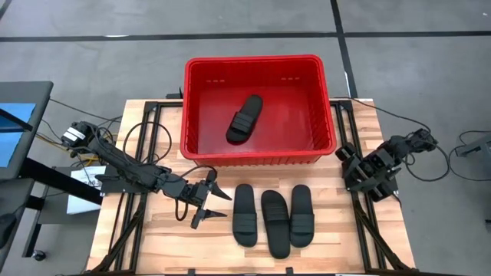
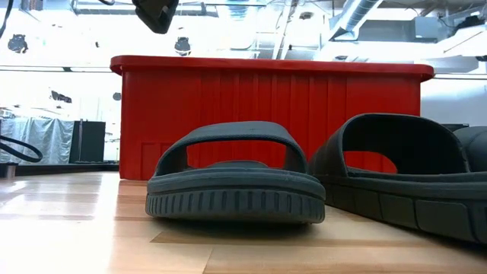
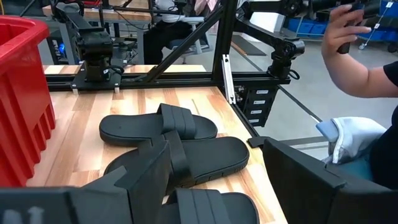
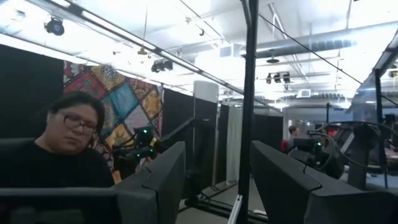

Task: Pick and place slides into bin
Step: Put the black slipper into the red bin

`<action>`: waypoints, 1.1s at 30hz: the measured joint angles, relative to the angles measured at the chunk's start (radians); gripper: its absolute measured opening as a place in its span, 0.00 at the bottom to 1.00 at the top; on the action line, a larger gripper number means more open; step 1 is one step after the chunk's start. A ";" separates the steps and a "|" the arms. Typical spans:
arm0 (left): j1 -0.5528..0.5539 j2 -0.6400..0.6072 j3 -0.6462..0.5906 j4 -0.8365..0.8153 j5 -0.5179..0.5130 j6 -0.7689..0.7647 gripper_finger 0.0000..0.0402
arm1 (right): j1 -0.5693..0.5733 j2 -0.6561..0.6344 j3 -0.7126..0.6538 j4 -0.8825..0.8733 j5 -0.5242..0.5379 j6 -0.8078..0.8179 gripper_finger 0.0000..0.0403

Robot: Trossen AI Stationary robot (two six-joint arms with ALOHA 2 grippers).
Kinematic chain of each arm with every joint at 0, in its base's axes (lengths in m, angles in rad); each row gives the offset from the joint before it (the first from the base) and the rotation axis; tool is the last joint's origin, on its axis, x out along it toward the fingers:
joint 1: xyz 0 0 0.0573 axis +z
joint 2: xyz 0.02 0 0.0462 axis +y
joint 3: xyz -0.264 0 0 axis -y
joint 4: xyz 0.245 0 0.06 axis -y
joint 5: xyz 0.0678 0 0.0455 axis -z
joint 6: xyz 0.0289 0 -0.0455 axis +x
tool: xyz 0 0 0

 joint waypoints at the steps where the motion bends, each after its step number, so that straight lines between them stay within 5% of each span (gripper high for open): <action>1: 0.000 0.000 0.000 0.000 0.000 0.000 0.62 | 0.000 0.000 0.000 0.000 0.001 0.000 0.43; 8: 0.000 0.000 0.000 0.000 0.000 0.000 0.62 | 0.041 0.106 0.000 0.009 -0.001 0.034 0.43; 18: 0.000 0.000 0.000 0.000 -0.008 0.008 0.62 | 0.149 0.436 0.021 0.160 0.070 0.029 0.43; 24: 0.000 0.000 0.000 -0.001 -0.021 0.008 0.62 | 0.217 0.567 0.123 0.079 0.184 0.033 0.43; 33: 0.000 0.000 0.000 -0.001 -0.021 0.008 0.62 | 0.343 0.746 0.366 -0.315 0.531 0.143 0.39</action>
